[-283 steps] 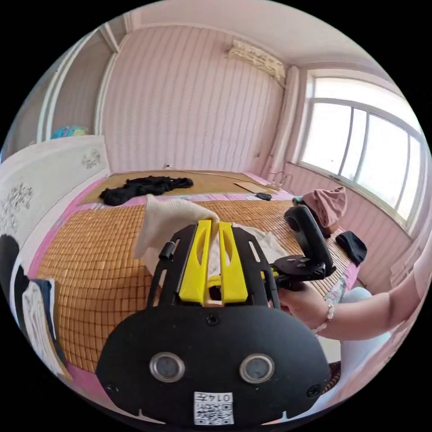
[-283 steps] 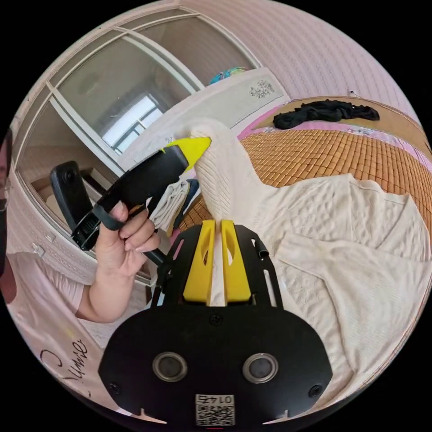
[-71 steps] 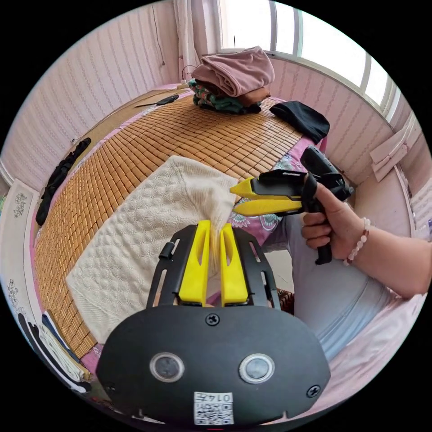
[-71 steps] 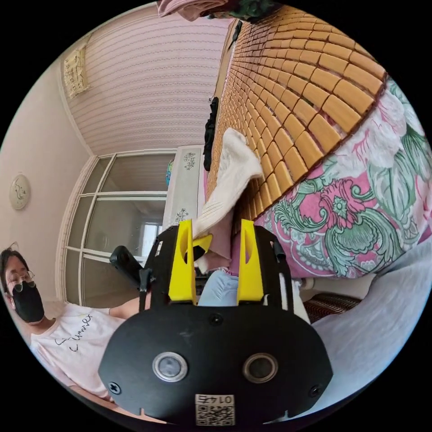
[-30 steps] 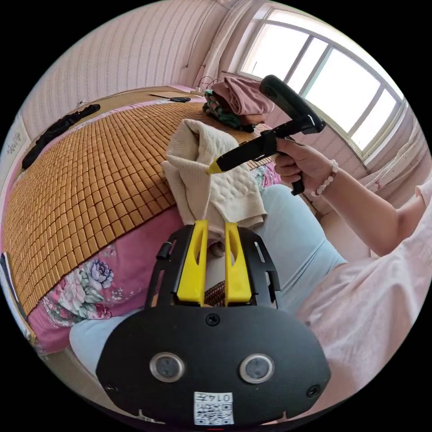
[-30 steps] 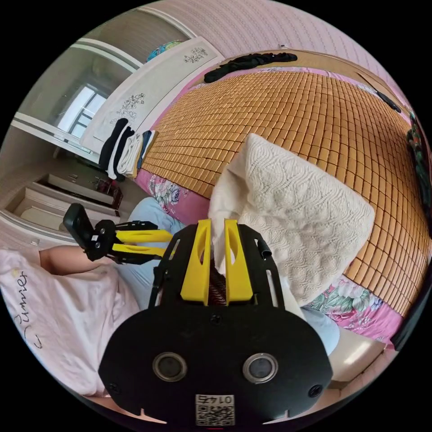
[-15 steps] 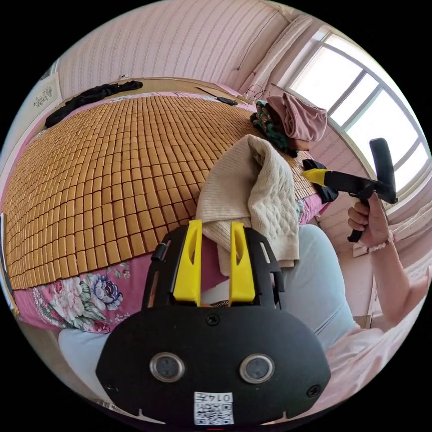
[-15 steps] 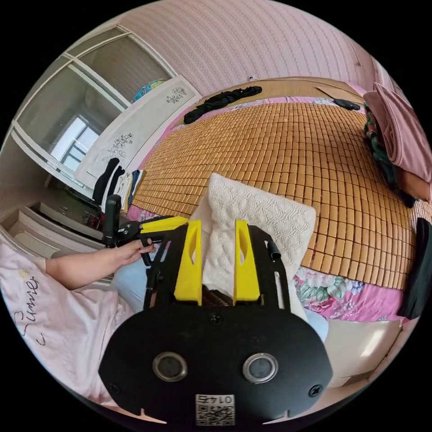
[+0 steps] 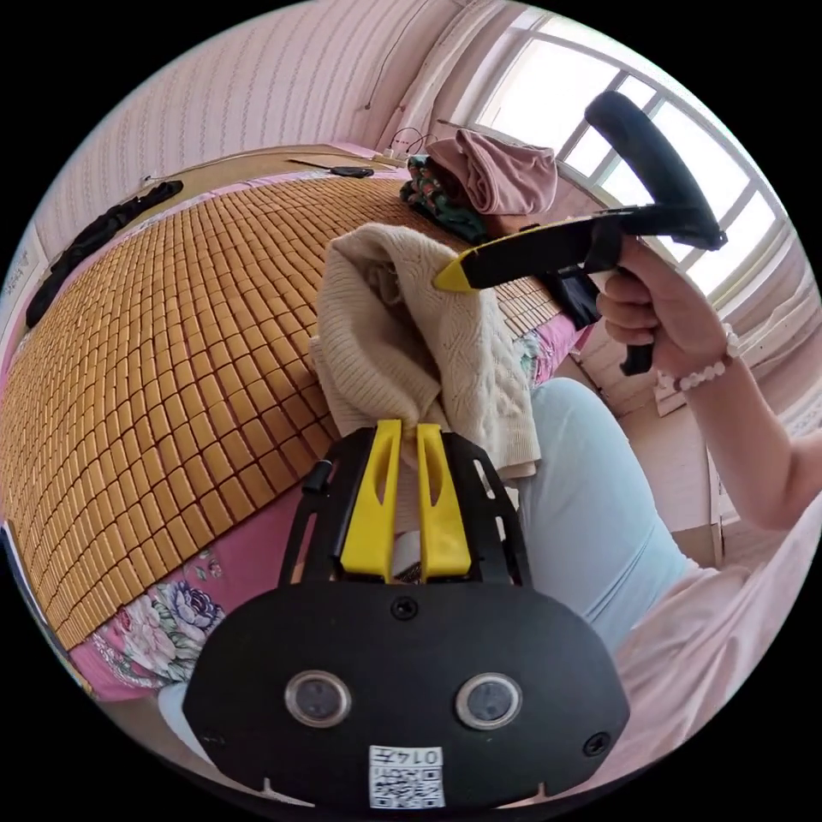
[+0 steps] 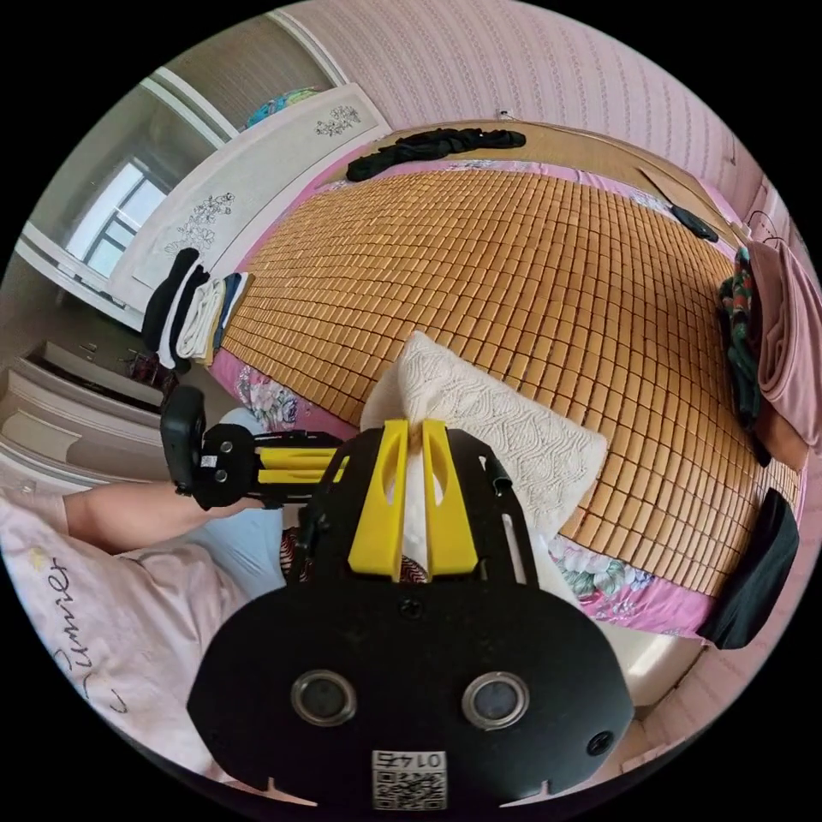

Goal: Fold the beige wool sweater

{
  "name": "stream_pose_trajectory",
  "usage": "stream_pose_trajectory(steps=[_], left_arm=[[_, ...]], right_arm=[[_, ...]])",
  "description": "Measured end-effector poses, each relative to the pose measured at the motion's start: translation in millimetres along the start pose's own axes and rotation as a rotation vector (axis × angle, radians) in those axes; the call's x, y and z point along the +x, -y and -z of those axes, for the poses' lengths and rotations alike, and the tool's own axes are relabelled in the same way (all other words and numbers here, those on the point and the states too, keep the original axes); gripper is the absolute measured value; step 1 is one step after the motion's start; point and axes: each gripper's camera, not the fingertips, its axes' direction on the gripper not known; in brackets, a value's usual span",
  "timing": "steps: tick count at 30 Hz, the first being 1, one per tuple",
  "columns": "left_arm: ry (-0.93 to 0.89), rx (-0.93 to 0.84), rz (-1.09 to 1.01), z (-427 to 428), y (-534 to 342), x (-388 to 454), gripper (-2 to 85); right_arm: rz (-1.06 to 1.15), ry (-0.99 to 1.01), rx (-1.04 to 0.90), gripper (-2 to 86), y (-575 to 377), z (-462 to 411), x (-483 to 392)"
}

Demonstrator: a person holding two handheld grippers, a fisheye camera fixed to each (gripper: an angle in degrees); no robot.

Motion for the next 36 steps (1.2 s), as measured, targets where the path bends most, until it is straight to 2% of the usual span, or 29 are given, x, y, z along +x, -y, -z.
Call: stream_pose_trajectory(steps=[2,4,6,8,9,13,18,22,23,25,26,29,31,36], left_arm=[[0.034,-0.054,-0.015,-13.4,-0.5,3.5,3.1],[-0.01,-0.088,0.029,-28.9,-2.0,-3.8,3.3],[-0.041,-0.059,0.047,-26.4,-6.8,-11.6,3.4],[-0.08,-0.042,0.105,-18.6,-15.9,-24.5,3.7],[-0.085,-0.049,0.16,-11.5,-24.0,-35.4,3.9],[-0.102,-0.022,0.336,21.9,-57.2,-67.0,2.2],[-0.057,0.131,0.348,65.6,-72.8,-67.0,0.4],[-0.161,0.294,0.313,66.4,-64.8,-44.3,7.0],[-0.147,0.291,0.299,62.3,-63.2,-41.8,7.1],[0.016,0.114,0.287,31.5,-58.3,-43.3,6.4],[0.034,0.086,0.291,24.3,-60.3,-47.0,6.0],[-0.037,0.128,0.366,29.7,-71.5,-65.4,7.4],[-0.072,0.205,0.35,52.7,-80.9,-67.2,13.0],[-0.082,0.159,0.369,58.4,-105.6,-87.8,16.7]], right_arm=[[0.058,0.112,0.001,2.6,7.5,5.3,-16.4],[0.114,0.167,-0.057,2.8,21.8,-11.9,-30.7],[0.131,0.08,-0.136,3.6,36.9,-44.7,-42.4],[0.141,-0.155,-0.265,4.6,46.8,-95.9,-49.9],[0.144,-0.177,-0.282,4.7,47.6,-103.7,-51.1],[0.113,-0.136,-0.259,6.3,49.7,-102.0,-54.1],[0.12,0.02,-0.122,8.4,26.7,-54.4,-49.6],[0.039,0.115,0.056,8.5,-5.3,-13.5,-24.1],[0.0,0.071,0.07,8.9,-14.6,-9.8,-14.0],[-0.099,-0.034,0.08,10.2,-29.4,-8.0,5.3],[-0.149,-0.045,0.098,11.5,-41.5,-5.9,19.3],[-0.272,0.056,0.146,19.0,-72.2,-3.5,54.3],[-0.319,0.102,0.139,21.9,-86.7,-8.7,70.6],[-0.413,0.336,0.079,22.0,-104.7,-45.8,101.9]])
